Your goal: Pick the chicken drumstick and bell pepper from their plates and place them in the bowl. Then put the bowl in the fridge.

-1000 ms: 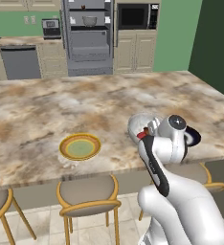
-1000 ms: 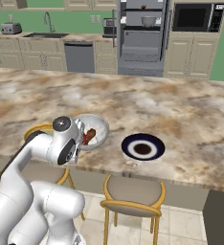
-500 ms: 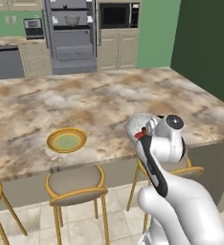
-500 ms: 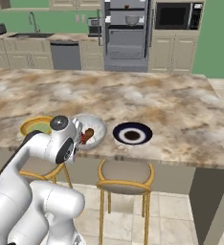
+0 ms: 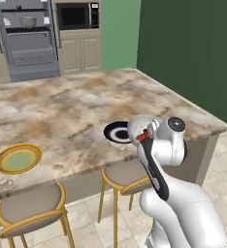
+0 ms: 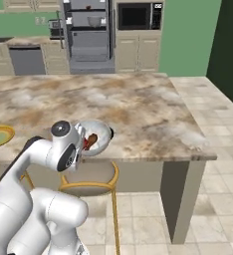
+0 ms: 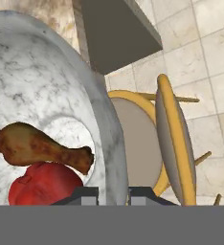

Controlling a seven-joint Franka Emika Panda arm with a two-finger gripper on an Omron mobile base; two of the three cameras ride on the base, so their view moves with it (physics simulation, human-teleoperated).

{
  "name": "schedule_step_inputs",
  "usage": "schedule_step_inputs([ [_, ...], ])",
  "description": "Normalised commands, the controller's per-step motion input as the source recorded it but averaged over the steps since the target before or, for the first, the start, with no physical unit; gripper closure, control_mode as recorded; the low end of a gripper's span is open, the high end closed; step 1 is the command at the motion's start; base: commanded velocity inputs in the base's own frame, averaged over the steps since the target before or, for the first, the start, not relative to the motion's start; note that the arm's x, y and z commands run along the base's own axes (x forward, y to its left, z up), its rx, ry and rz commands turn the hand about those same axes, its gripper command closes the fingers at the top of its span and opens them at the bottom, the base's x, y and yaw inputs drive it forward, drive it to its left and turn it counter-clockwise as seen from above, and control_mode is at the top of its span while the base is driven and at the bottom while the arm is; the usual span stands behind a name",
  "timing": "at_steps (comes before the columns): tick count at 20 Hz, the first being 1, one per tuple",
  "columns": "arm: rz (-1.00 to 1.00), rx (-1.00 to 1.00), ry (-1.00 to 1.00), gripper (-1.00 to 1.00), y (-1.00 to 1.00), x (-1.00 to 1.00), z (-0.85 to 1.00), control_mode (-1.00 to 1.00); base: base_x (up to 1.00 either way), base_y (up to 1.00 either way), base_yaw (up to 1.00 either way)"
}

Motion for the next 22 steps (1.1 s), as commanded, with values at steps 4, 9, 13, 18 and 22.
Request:
schedule_step_inputs([
  [4,0.00,0.00,0.00,1.00,0.00,0.00,0.00,1.00,0.25,-0.66,-0.11],
  [9,0.00,0.00,0.00,1.00,0.00,0.00,0.00,1.00,0.35,-0.68,0.00],
  [13,0.00,0.00,0.00,1.00,0.00,0.00,0.00,1.00,0.41,-0.68,0.00],
  [18,0.00,0.00,0.00,1.00,0.00,0.00,0.00,1.00,0.42,-0.68,0.00],
  [22,0.00,0.00,0.00,1.00,0.00,0.00,0.00,1.00,0.41,-0.68,0.00],
])
